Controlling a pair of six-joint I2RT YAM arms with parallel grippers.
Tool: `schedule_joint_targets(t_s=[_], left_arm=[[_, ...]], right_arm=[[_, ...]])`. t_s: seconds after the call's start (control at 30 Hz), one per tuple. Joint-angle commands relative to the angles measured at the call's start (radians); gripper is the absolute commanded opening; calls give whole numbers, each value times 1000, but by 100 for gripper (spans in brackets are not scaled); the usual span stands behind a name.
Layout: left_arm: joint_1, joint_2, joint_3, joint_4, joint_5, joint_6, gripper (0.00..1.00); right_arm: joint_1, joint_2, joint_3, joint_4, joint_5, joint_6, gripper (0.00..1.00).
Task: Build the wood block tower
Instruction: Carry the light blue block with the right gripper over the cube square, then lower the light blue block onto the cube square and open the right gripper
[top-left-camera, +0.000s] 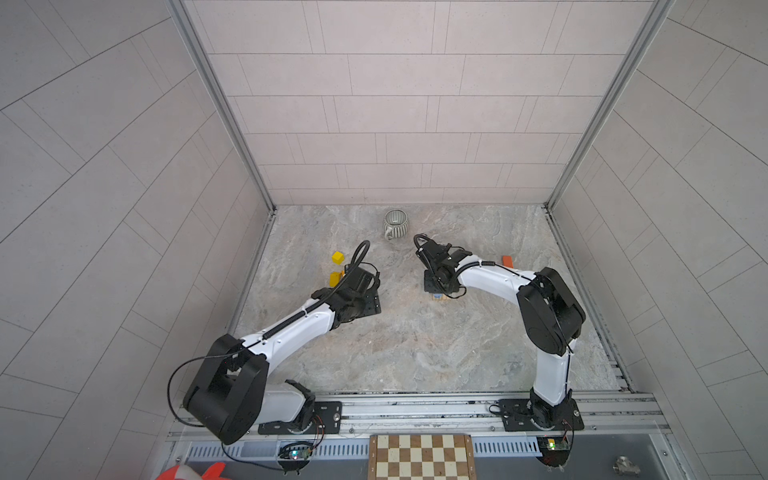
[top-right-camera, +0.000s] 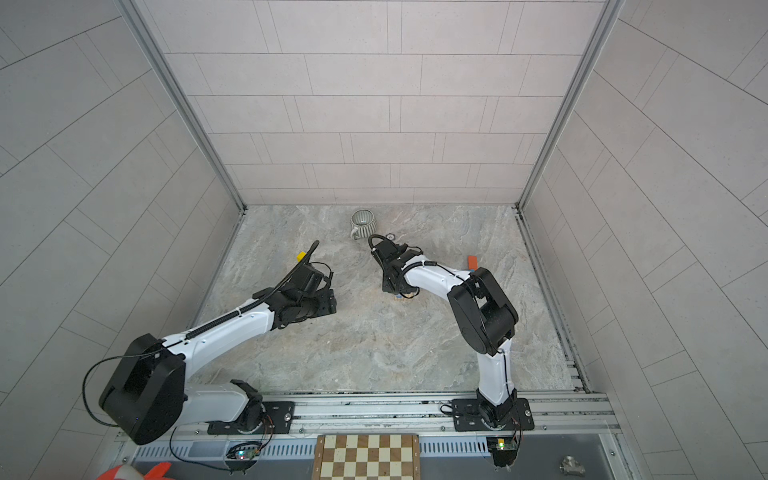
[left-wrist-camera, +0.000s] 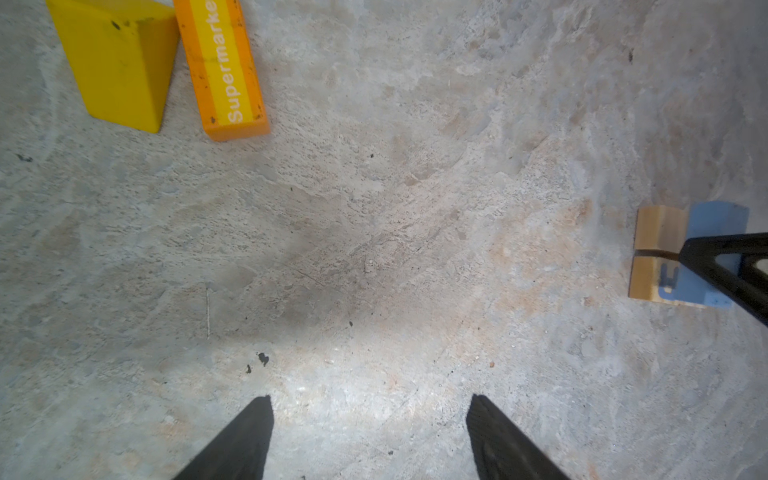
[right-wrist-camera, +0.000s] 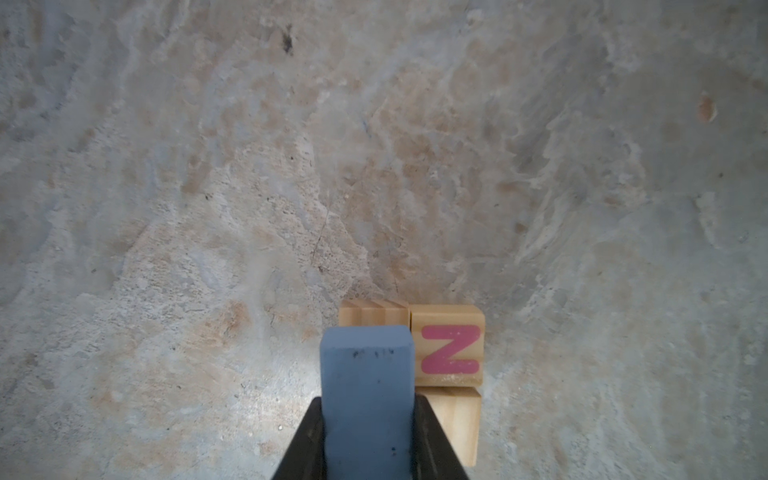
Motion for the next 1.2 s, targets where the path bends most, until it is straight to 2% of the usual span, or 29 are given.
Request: schedule_joint_targets(t_s=[0.0, 1.17], left_arm=[[10, 3, -13, 10, 7, 14, 80], [24, -3, -23, 19, 25, 14, 80]], right_arm=[[7, 17, 23, -31, 31, 21, 15], [8, 53, 48, -55, 38, 9, 19]])
